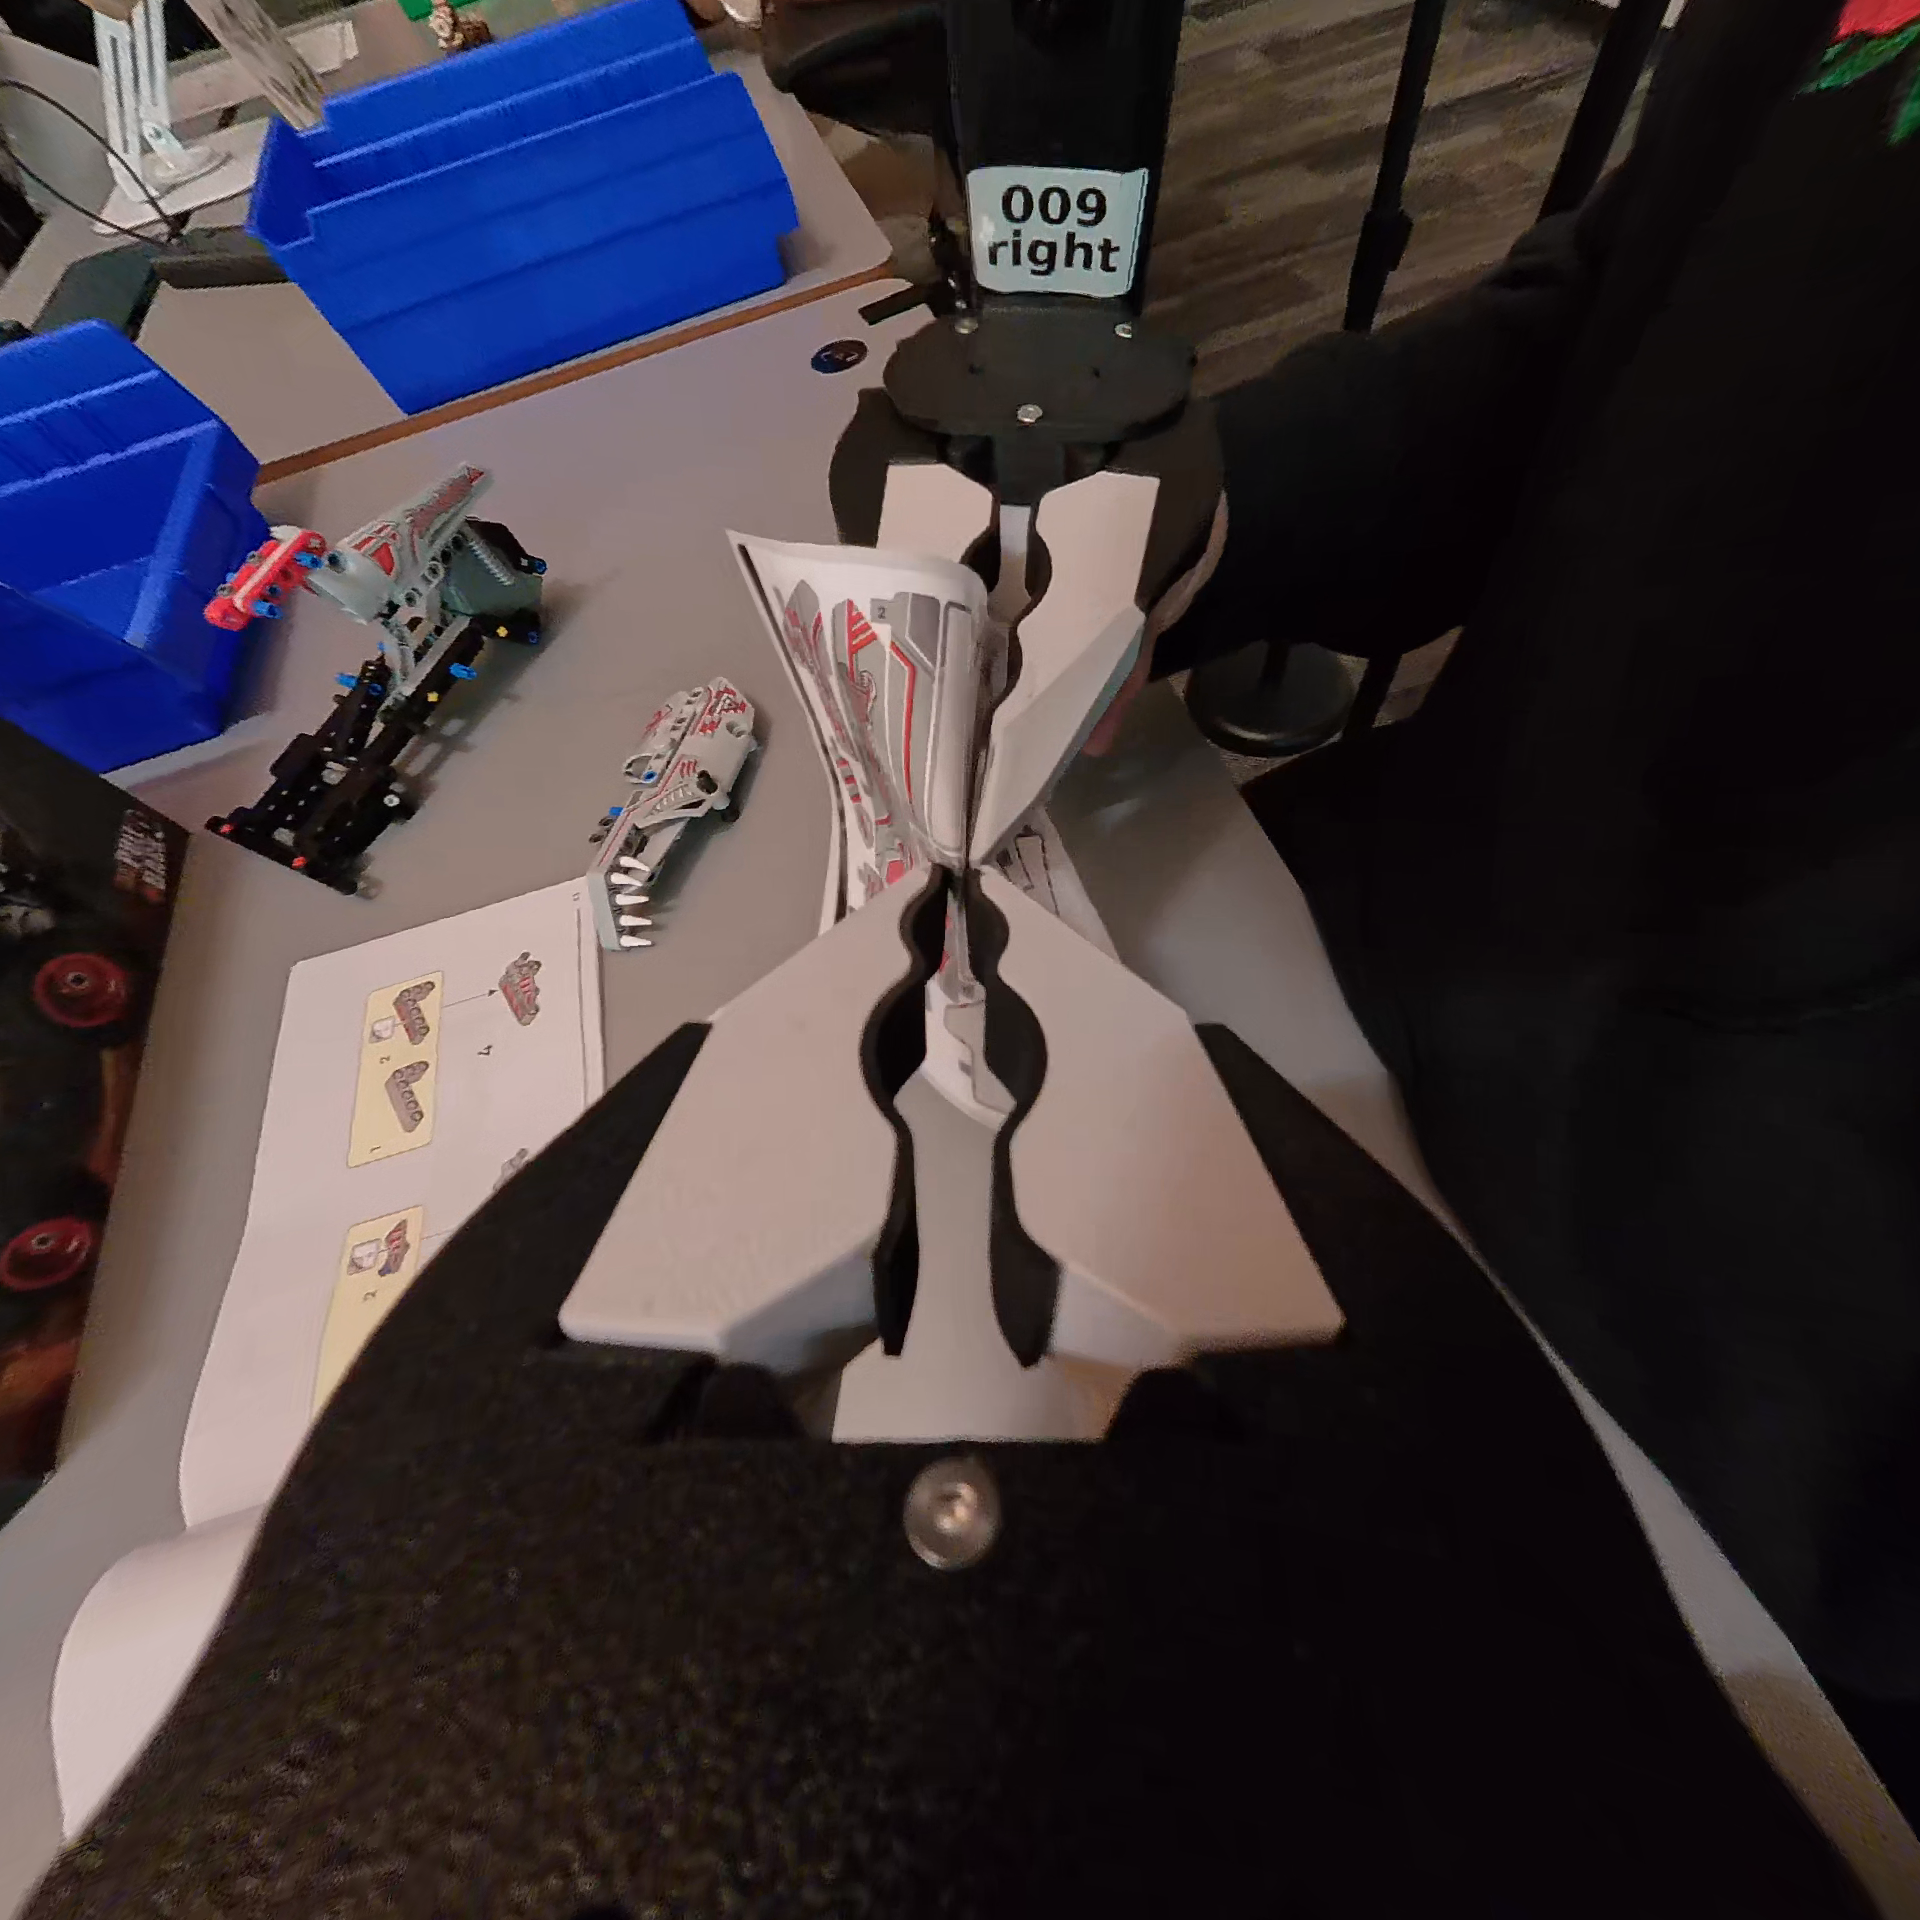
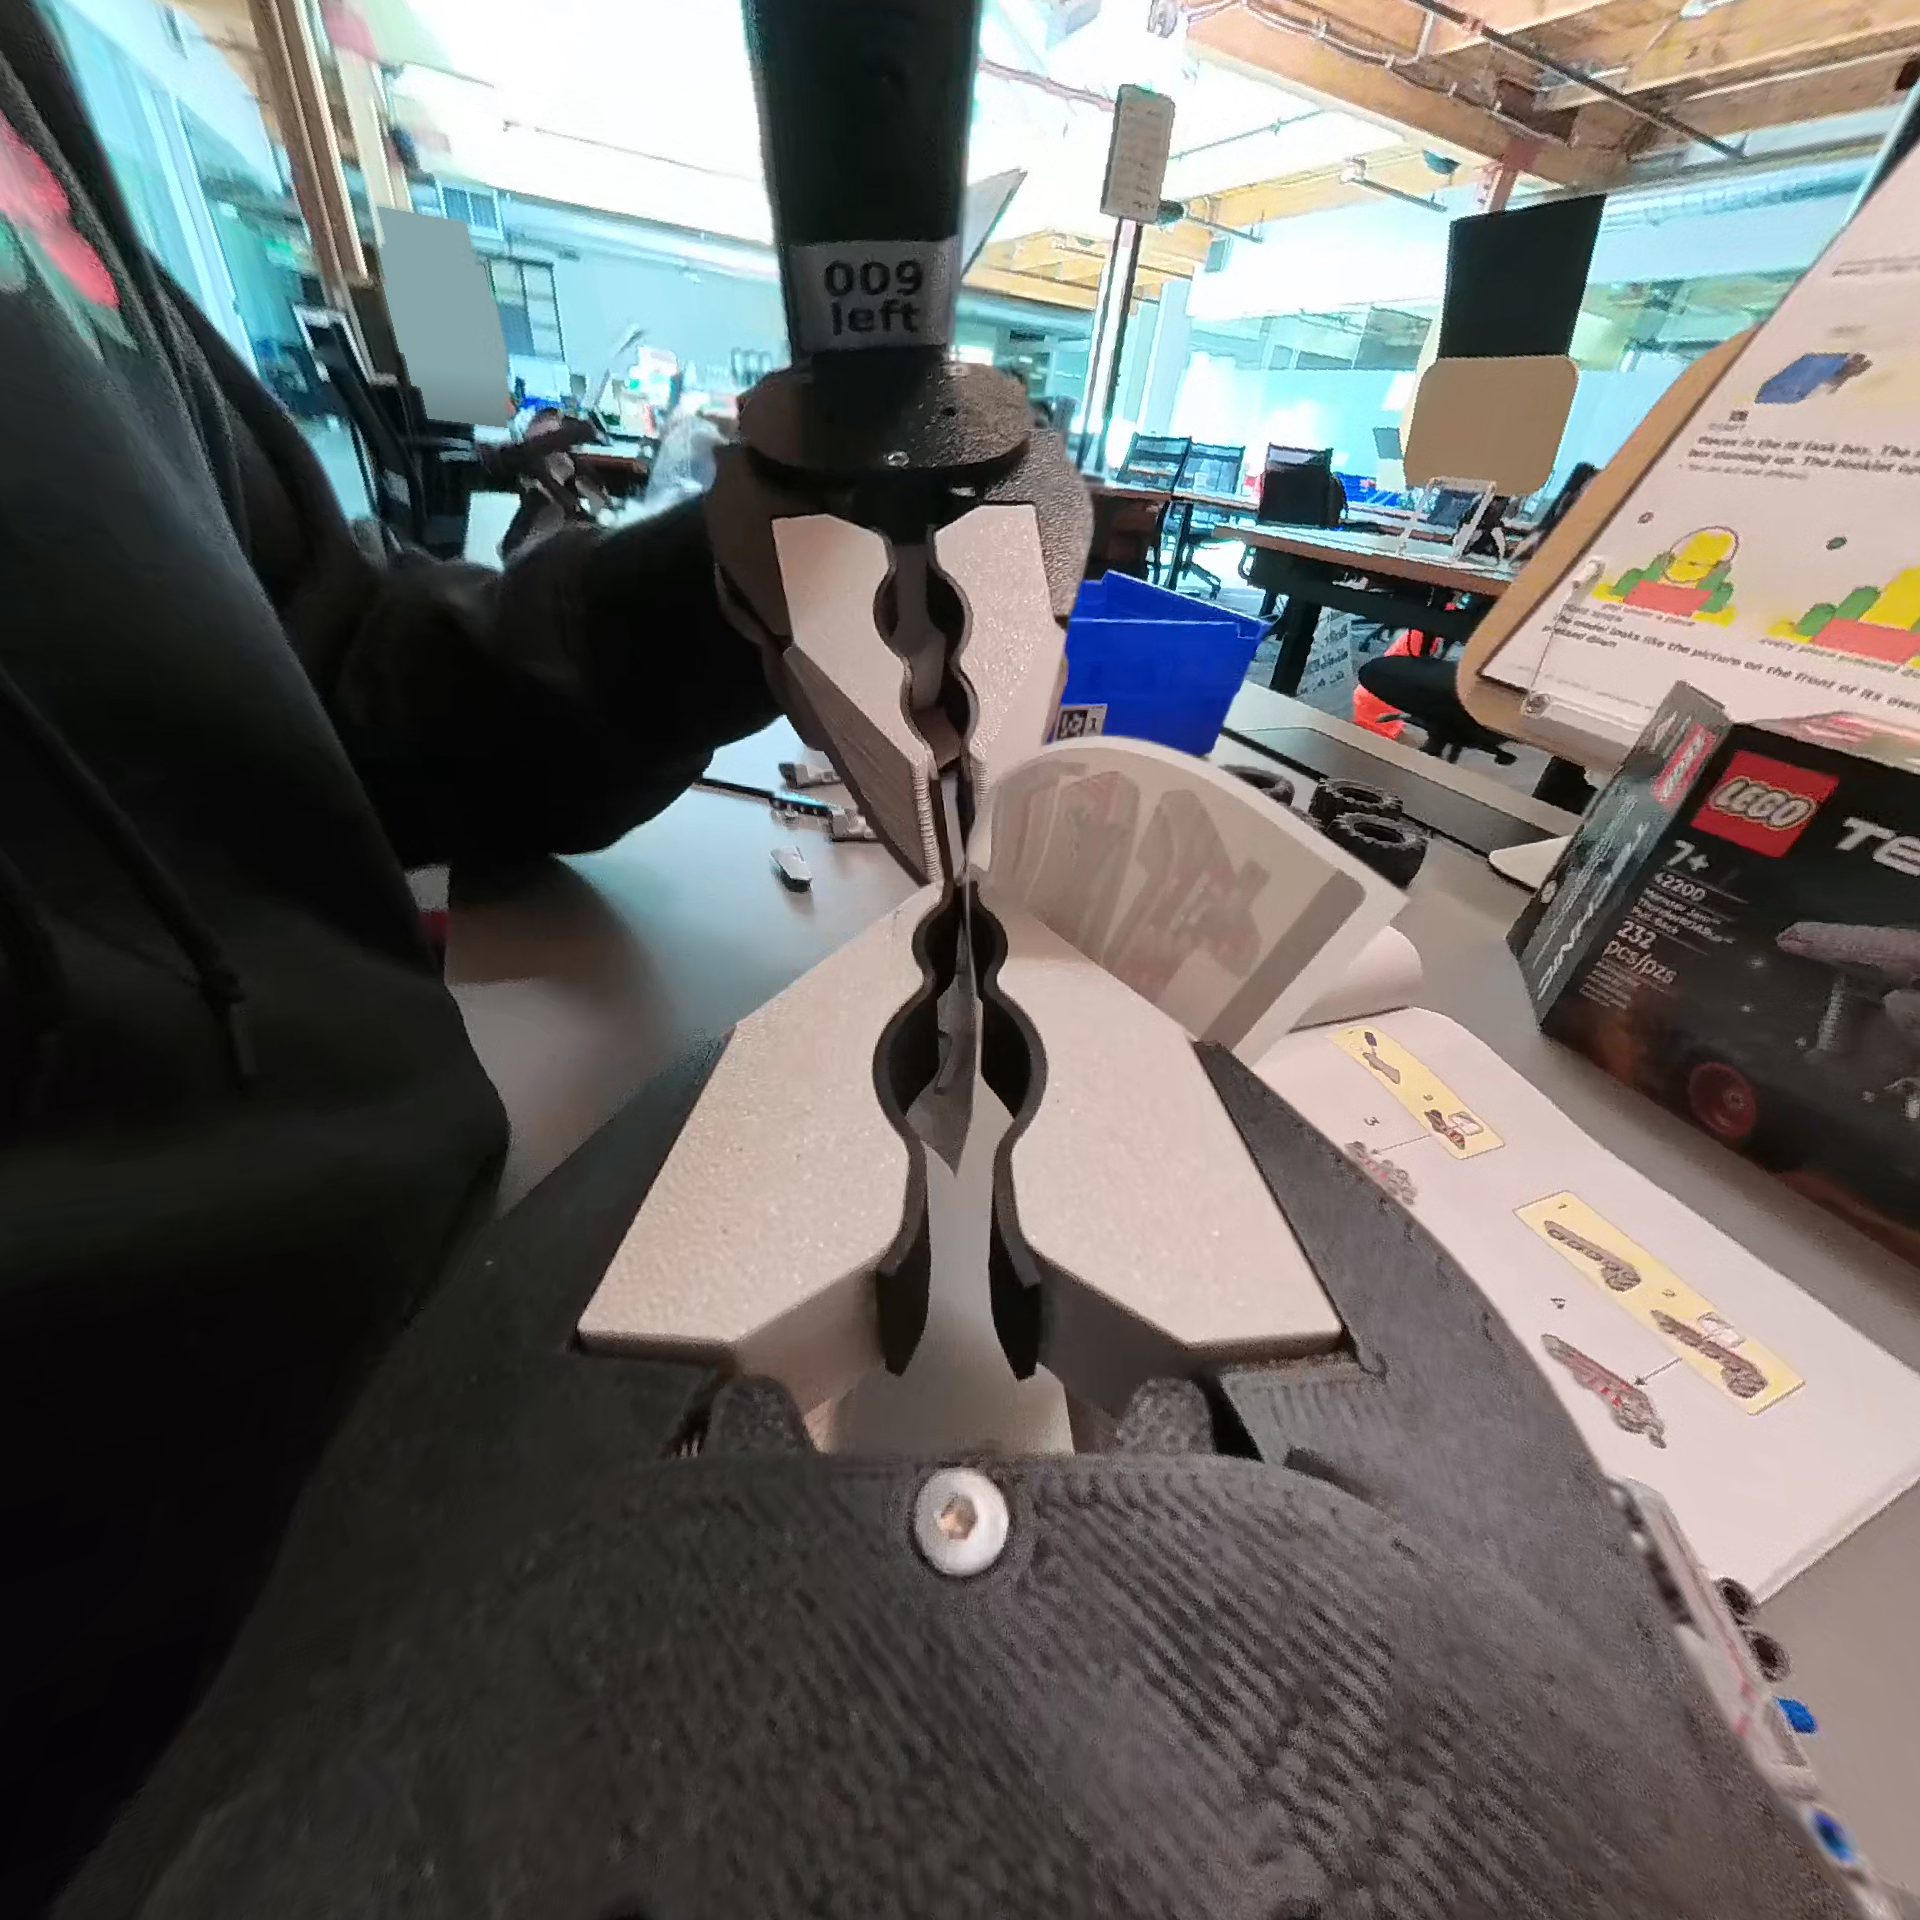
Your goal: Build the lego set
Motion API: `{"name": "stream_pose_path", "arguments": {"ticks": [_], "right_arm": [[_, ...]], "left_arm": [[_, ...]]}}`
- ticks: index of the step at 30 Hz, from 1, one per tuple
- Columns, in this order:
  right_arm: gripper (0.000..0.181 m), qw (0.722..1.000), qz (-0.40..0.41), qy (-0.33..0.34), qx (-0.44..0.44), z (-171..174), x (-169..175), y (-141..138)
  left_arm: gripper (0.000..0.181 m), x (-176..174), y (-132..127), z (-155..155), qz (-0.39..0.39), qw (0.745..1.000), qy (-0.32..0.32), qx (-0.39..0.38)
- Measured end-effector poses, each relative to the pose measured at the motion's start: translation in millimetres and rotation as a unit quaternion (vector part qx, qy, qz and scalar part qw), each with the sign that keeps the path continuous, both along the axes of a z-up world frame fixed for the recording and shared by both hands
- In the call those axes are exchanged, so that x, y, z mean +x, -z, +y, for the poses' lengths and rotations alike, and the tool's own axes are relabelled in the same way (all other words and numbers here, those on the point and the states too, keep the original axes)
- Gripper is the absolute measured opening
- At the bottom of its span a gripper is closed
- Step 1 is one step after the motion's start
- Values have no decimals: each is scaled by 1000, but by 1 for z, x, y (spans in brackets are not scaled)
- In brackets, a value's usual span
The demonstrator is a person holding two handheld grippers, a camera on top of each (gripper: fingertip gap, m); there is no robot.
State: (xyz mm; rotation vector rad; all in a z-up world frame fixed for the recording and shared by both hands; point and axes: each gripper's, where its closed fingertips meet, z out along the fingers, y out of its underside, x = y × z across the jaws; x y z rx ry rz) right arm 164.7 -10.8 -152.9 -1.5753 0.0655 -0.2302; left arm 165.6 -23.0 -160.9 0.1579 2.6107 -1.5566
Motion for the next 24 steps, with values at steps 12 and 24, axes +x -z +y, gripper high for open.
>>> {"name": "stream_pose_path", "arguments": {"ticks": [12,24], "right_arm": [[0,994,-101,-15,-38,0,-13,-2],[0,985,-155,-21,-79,1,-19,3]], "left_arm": [[4,-15,-4,0,106,991,54,-54],[3,-21,-1,1,157,983,78,-58]]}}
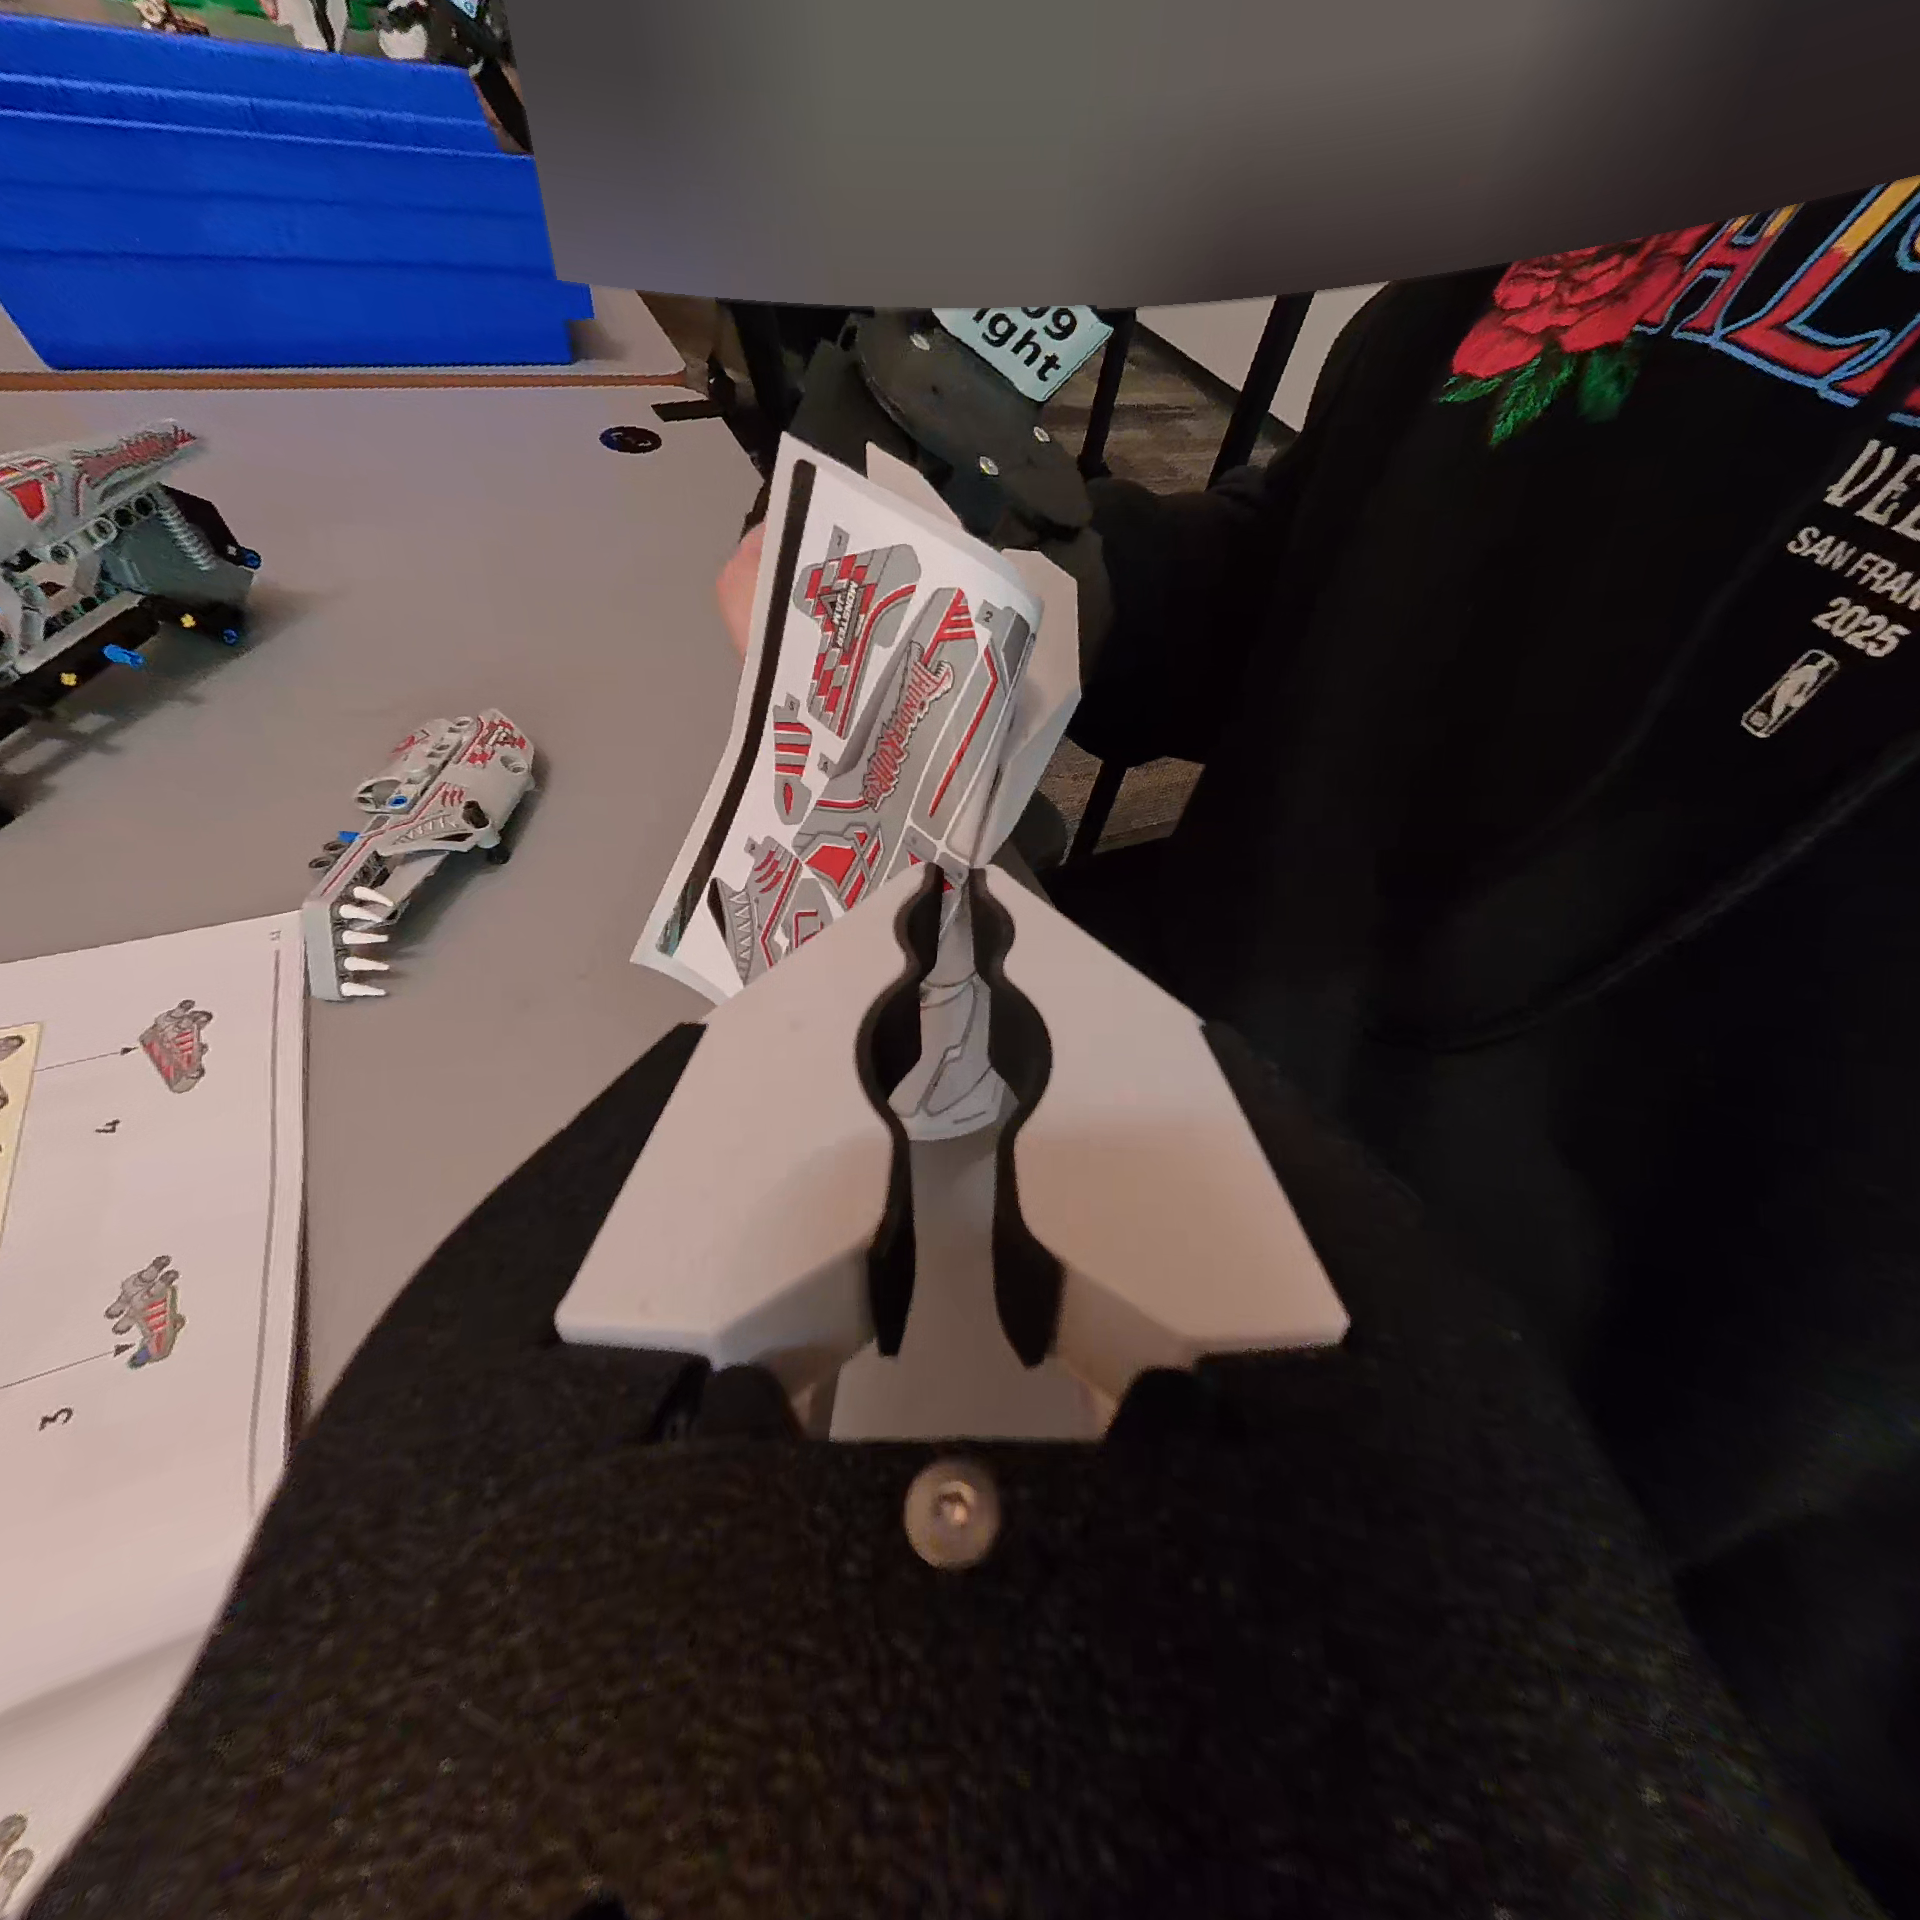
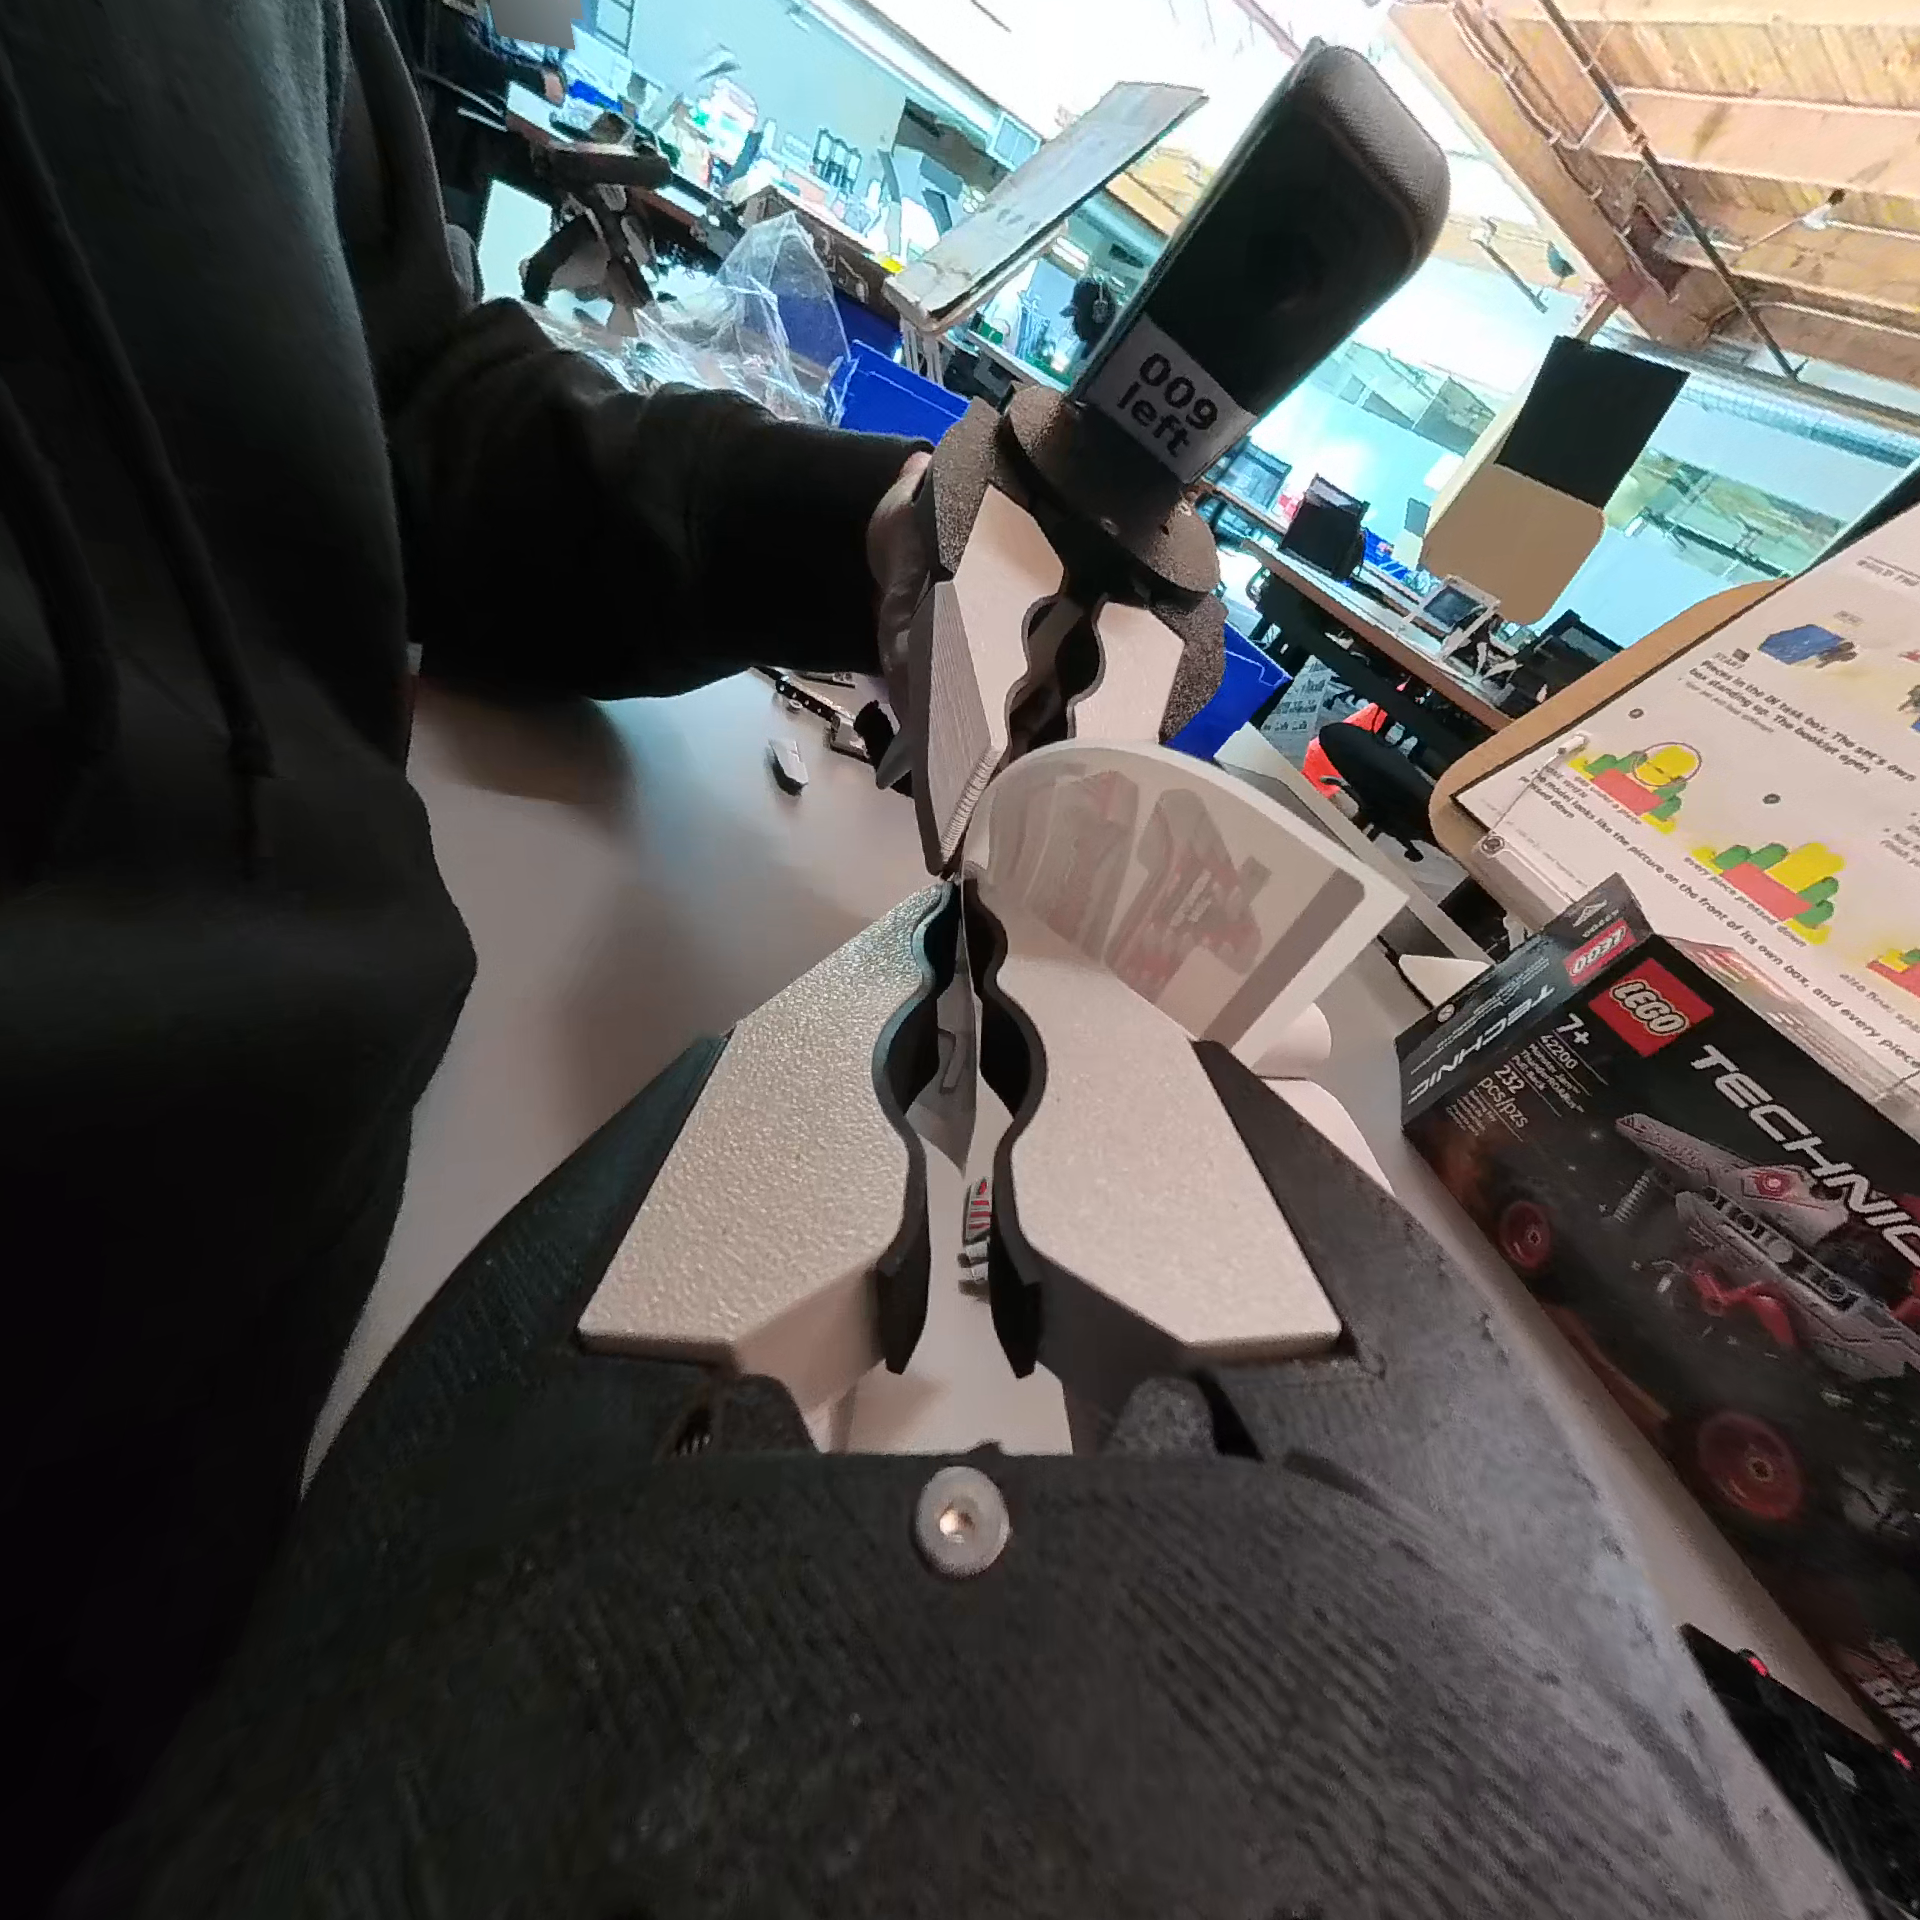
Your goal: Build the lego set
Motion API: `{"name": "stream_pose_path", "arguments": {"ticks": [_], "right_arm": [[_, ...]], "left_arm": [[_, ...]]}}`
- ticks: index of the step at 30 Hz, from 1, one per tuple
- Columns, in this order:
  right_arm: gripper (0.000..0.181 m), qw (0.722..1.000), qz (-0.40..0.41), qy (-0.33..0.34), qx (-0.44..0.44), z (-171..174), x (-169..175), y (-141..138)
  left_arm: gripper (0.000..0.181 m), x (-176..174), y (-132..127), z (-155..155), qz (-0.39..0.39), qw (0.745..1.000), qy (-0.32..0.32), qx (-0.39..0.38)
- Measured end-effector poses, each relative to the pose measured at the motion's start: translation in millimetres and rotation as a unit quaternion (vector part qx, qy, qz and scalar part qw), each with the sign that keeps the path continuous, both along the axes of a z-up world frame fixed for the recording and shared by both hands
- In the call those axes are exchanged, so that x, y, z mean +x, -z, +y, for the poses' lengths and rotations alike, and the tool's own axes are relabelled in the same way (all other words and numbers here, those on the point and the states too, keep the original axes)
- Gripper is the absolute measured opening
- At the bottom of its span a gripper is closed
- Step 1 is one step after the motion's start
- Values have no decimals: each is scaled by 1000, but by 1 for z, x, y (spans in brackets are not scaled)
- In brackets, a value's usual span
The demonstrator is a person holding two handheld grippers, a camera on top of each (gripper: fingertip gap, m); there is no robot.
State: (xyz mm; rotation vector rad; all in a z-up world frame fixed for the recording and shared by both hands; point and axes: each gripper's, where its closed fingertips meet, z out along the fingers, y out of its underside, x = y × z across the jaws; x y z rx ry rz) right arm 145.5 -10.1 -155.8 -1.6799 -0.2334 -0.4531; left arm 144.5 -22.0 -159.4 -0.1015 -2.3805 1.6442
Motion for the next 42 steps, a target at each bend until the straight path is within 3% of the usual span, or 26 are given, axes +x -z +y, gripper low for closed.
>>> {"name": "stream_pose_path", "arguments": {"ticks": [20,34,42], "right_arm": [[0,999,-21,-34,-1,2,-13,0],[0,995,-71,-38,-55,2,-19,10],[0,993,-85,-29,-73,-1,-17,12]], "left_arm": [[0,-11,-1,3,54,997,49,-31],[0,-16,8,4,72,995,70,-10],[0,-7,6,6,72,996,46,-14]]}}
